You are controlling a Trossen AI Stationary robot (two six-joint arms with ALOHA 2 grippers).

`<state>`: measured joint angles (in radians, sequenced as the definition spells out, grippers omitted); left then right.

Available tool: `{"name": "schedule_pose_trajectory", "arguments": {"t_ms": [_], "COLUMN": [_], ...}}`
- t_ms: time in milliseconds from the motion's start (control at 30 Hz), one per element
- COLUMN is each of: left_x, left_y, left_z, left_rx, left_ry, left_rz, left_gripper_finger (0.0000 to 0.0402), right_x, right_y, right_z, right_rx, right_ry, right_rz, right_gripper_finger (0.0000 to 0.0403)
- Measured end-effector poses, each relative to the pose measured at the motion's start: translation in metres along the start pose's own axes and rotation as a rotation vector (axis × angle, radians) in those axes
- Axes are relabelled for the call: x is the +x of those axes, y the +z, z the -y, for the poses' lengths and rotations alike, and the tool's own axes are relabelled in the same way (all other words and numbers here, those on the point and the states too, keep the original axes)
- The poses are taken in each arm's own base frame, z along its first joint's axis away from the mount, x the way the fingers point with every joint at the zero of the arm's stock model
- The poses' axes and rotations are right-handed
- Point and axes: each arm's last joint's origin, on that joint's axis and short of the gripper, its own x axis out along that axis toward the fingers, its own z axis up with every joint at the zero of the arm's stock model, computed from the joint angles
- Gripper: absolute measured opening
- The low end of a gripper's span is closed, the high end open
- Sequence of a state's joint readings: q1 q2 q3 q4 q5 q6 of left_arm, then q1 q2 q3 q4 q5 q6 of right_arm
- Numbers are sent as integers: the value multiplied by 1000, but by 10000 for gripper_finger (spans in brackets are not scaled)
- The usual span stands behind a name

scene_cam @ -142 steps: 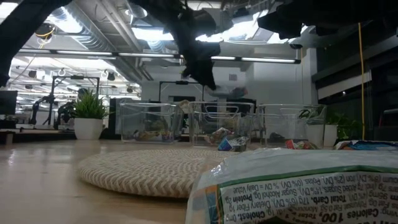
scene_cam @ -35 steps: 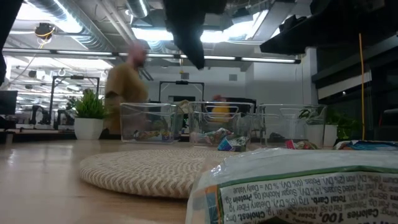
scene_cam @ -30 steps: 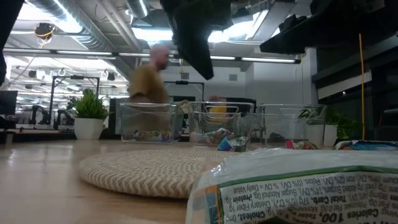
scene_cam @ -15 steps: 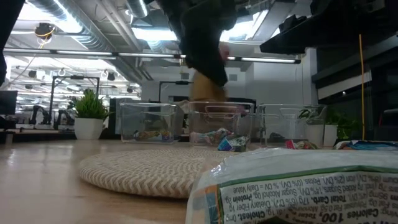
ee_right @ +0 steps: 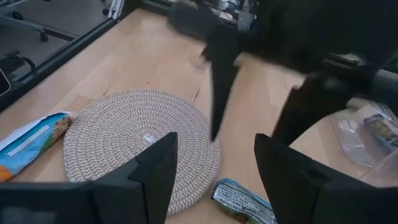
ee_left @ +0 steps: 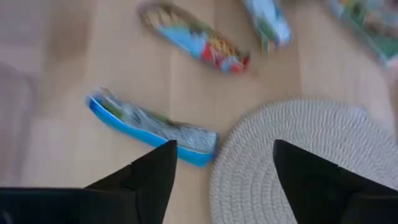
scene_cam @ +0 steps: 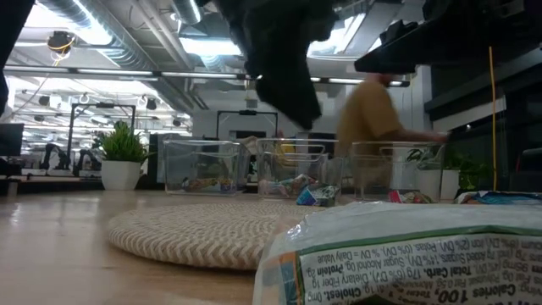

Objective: Pick and place Granola Bars by type
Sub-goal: Put the blue granola bar into the left transparent bin

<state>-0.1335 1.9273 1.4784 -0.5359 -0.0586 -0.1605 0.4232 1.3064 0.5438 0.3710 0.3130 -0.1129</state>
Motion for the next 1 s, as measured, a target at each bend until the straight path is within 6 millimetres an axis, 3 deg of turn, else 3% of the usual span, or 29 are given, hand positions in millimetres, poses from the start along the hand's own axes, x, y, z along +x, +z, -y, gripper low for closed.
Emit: {"name": "schedule_pose_trajectory", "arguments": {"t_ms": [433, 1000], "left_x": [59, 71], "left_y": [-21, -22], "left_z": [2, -11], "left_rx": [15, -4], "left_ry": [68, 152], "left_rz": [-107, -107], "left_gripper_finger": [279, 272], "right_x": [0, 0], "right_y": [0, -1], "right_z": [0, 0], "right_rx": [2, 5], "right_ry": [1, 1], "right_rz": [-3, -6], "right_gripper_finger": [216, 216]}}
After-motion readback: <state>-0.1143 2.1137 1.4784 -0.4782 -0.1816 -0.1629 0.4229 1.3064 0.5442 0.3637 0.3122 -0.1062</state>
